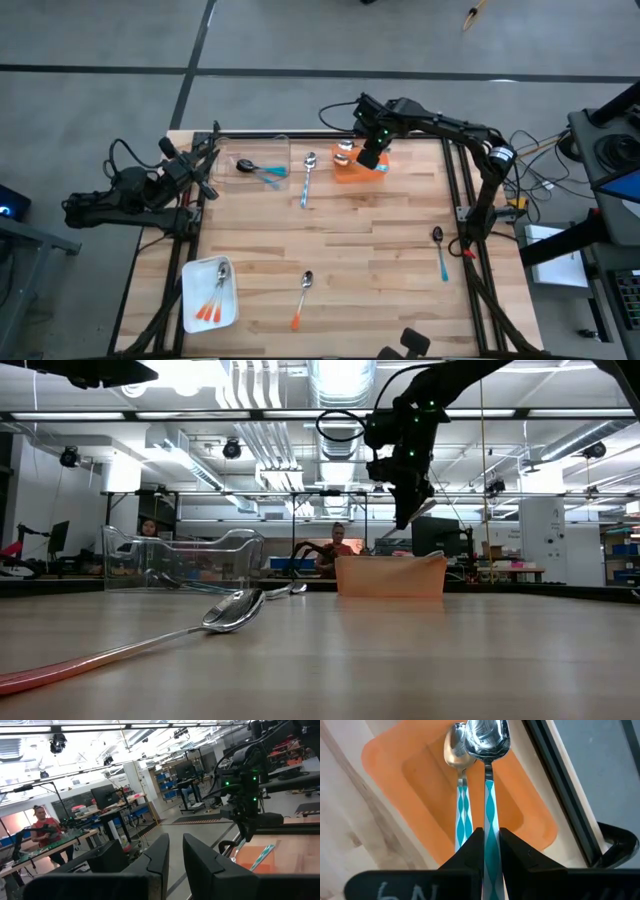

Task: Sort silverware by color (type)
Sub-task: Put the light blue spoon into the orange bin, then put the blue spoon into the transparent bin

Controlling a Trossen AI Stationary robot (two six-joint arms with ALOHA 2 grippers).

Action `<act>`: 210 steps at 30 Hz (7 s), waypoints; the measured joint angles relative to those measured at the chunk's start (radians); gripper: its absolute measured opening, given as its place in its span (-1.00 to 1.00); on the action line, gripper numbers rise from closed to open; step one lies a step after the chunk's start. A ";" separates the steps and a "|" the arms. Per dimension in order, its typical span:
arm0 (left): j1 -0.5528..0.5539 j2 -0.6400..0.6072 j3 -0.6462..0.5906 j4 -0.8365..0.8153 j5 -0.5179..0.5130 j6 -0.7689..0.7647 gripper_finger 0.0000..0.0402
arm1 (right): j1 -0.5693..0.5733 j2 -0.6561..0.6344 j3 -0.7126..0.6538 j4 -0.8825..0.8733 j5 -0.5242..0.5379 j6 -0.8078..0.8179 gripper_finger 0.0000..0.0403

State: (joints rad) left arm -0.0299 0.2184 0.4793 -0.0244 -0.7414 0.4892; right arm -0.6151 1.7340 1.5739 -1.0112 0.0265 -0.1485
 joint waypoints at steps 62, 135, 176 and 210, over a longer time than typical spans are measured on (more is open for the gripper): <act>0.000 0.000 0.000 0.000 0.000 0.000 -0.82 | 0.015 0.003 -0.222 0.252 -0.009 0.045 -0.80; 0.000 0.000 0.000 -0.009 0.000 0.000 -0.82 | 0.018 0.003 -0.222 0.254 -0.008 0.076 -0.38; 0.000 0.000 0.000 -0.007 0.000 -0.038 -0.82 | 0.424 -0.245 -0.187 0.139 -0.198 0.858 -0.59; 0.000 0.086 -0.054 -0.060 0.261 -0.630 -0.82 | 0.933 -0.393 -0.860 -0.060 -0.230 1.432 -0.62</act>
State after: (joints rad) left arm -0.0299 0.3046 0.4254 -0.0842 -0.4802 -0.1403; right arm 0.3183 1.3414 0.7143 -1.0709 -0.2036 1.2837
